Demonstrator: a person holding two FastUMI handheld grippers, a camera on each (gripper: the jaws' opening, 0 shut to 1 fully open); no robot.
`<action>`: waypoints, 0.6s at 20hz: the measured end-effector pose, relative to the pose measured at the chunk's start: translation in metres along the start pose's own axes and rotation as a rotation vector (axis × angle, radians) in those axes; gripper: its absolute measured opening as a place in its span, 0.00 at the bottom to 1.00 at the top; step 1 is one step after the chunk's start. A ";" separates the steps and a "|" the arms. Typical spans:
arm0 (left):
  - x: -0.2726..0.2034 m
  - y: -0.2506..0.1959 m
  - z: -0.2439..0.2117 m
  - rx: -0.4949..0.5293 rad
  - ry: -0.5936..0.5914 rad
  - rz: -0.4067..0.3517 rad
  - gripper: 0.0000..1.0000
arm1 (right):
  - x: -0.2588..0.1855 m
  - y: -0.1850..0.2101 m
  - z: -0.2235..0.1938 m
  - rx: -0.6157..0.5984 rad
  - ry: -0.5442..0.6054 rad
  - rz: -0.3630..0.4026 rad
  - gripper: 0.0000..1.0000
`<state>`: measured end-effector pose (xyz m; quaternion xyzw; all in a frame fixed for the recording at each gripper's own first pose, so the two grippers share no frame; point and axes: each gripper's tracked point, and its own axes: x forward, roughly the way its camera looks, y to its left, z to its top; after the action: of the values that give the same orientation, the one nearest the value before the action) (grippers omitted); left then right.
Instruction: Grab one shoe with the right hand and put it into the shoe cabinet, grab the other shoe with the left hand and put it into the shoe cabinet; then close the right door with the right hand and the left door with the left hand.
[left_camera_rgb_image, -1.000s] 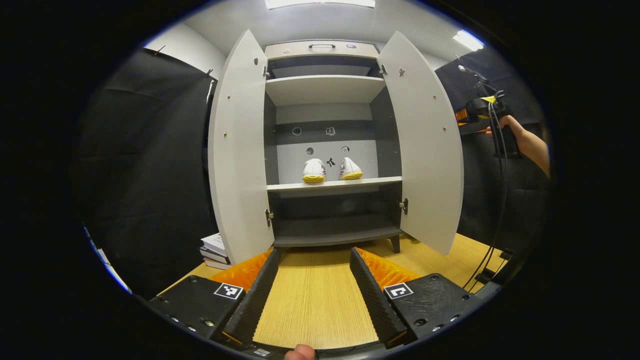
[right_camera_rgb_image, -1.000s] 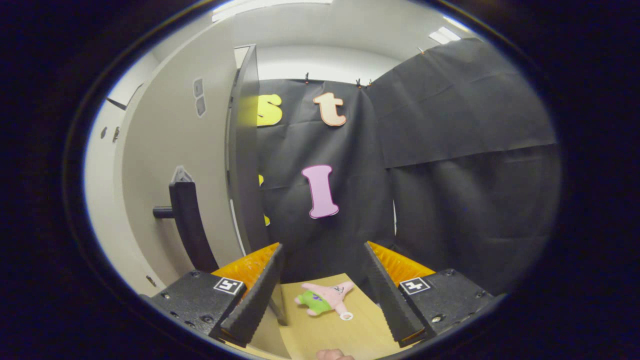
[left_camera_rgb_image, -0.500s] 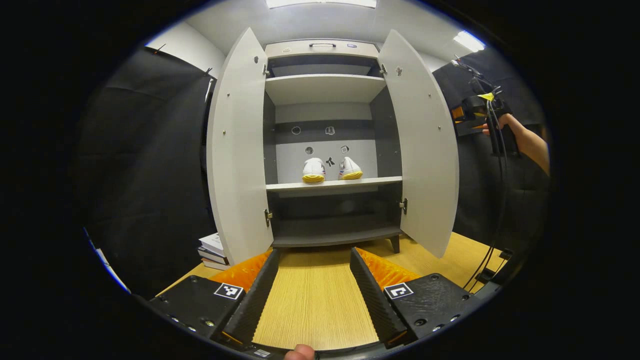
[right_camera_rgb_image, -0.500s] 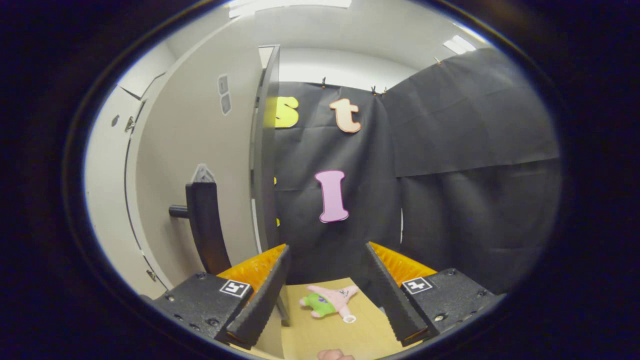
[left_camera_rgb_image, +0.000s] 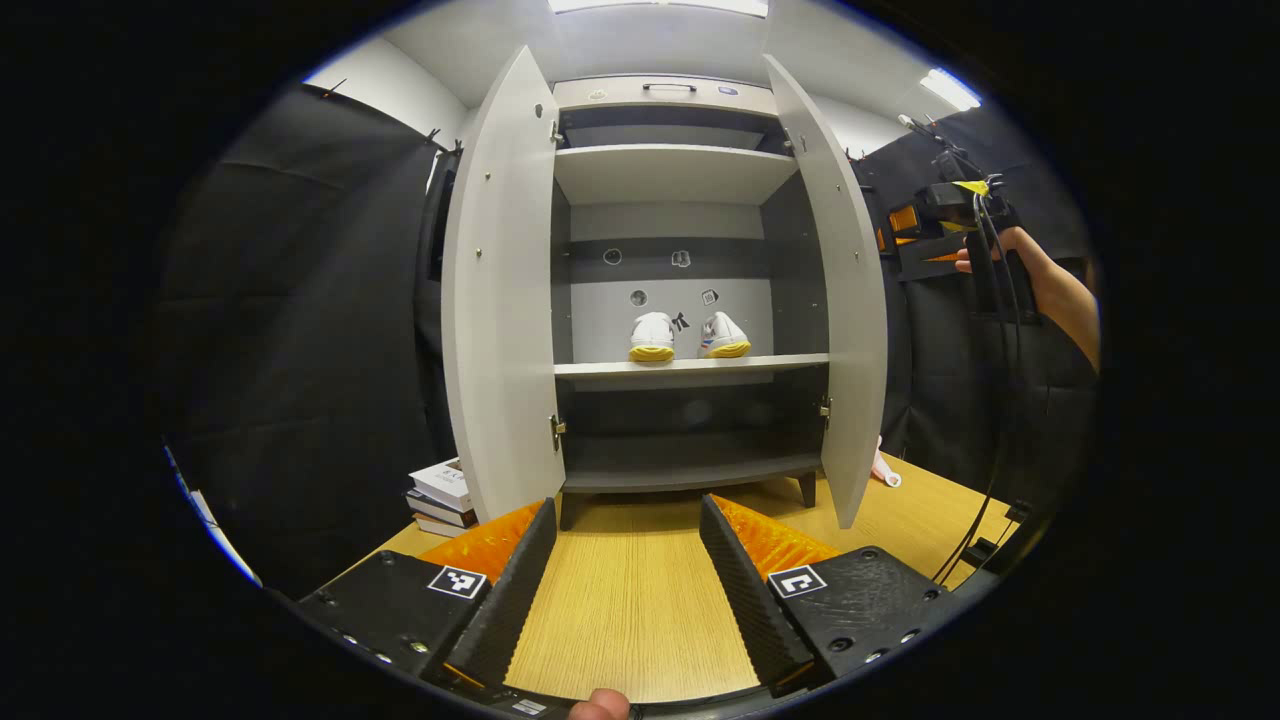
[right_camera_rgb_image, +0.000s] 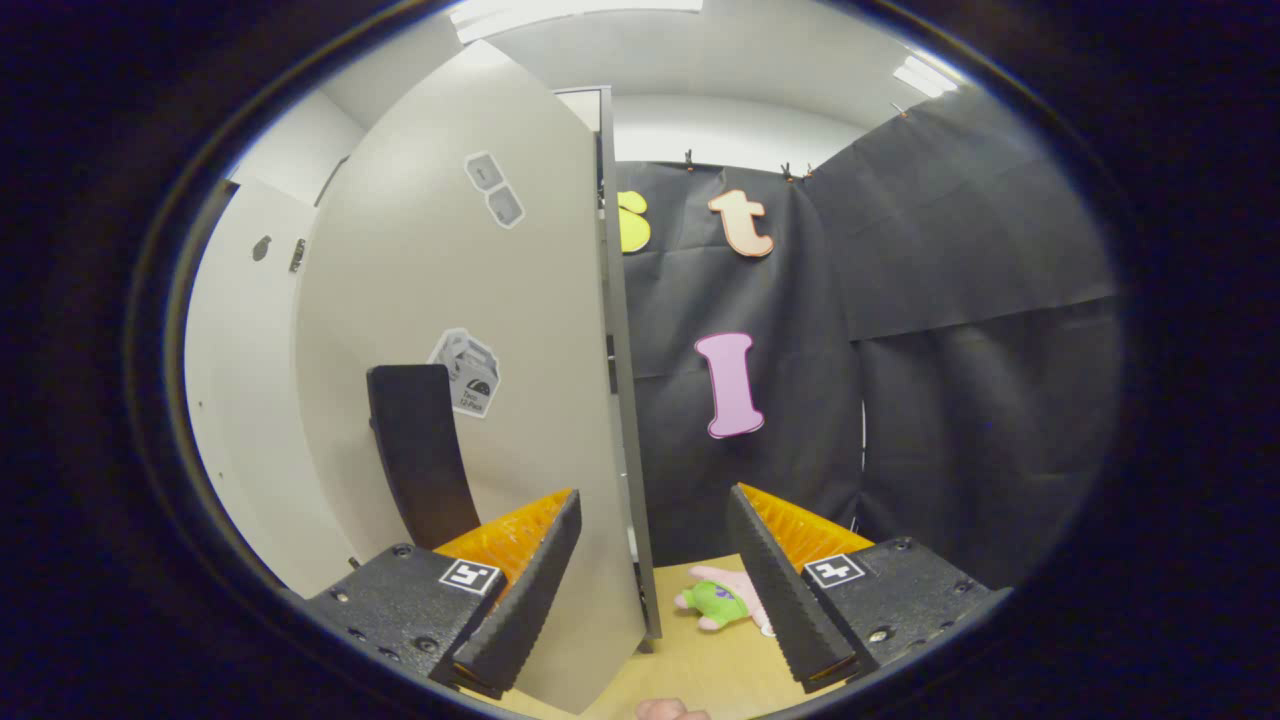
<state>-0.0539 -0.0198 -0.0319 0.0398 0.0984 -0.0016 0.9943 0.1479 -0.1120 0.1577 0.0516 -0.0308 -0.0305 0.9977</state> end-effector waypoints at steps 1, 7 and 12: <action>0.001 0.004 0.000 -0.002 -0.001 0.006 0.87 | 0.002 0.009 -0.001 -0.001 0.000 0.012 0.96; 0.003 0.028 -0.004 -0.017 0.007 0.049 0.87 | 0.031 0.077 -0.013 0.016 0.019 0.093 0.96; 0.002 0.041 -0.010 -0.025 0.019 0.080 0.87 | 0.048 0.098 -0.016 0.026 0.017 0.097 0.96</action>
<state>-0.0532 0.0222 -0.0391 0.0311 0.1060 0.0396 0.9931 0.2029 -0.0162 0.1547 0.0633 -0.0249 0.0188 0.9975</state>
